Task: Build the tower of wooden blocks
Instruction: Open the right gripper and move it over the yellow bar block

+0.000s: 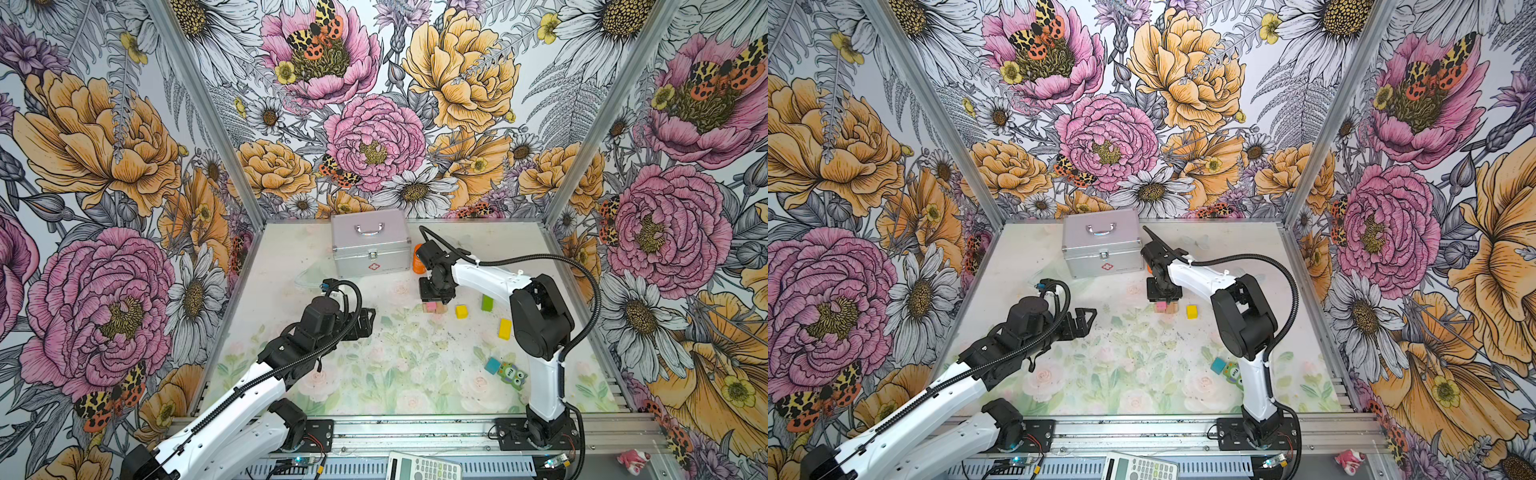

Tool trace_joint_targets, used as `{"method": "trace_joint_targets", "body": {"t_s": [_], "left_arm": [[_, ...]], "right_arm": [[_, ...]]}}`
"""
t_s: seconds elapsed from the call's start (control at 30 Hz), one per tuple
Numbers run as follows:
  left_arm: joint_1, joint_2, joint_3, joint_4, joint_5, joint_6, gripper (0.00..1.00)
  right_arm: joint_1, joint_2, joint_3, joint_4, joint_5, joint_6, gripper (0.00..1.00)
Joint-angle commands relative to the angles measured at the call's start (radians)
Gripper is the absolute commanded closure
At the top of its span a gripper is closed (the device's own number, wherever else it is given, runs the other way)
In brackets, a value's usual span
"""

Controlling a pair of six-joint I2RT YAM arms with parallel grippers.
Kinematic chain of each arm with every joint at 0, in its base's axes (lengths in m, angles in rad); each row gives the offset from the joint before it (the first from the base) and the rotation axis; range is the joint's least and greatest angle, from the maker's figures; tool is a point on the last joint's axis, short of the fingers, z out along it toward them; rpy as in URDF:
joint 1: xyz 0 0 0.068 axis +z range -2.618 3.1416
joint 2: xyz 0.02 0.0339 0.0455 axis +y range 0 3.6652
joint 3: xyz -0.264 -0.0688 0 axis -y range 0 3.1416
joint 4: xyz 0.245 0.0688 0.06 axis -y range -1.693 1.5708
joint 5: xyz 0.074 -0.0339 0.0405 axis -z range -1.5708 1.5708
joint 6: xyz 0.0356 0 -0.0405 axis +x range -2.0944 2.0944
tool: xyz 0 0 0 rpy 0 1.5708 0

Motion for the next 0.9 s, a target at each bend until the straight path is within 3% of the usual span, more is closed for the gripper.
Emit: {"method": "trace_joint_targets", "body": {"t_s": [0.0, 0.3, 0.53, 0.87], "left_arm": [[0.012, -0.003, -0.008, 0.028, 0.019, 0.013, 0.01], [0.014, -0.013, 0.011, 0.028, 0.034, 0.009, 0.01], [-0.013, -0.034, 0.000, 0.058, 0.039, -0.040, 0.01], [-0.249, 0.047, 0.000, 0.167, -0.036, -0.090, 0.01]], "right_arm": [[-0.004, -0.048, 0.029, -0.002, 0.019, -0.016, 0.54], [-0.017, -0.204, -0.007, -0.023, 0.073, -0.014, 0.50], [-0.037, -0.417, -0.208, -0.049, 0.144, 0.044, 0.49], [-0.088, -0.684, -0.563, -0.099, 0.238, 0.213, 0.49]]}}
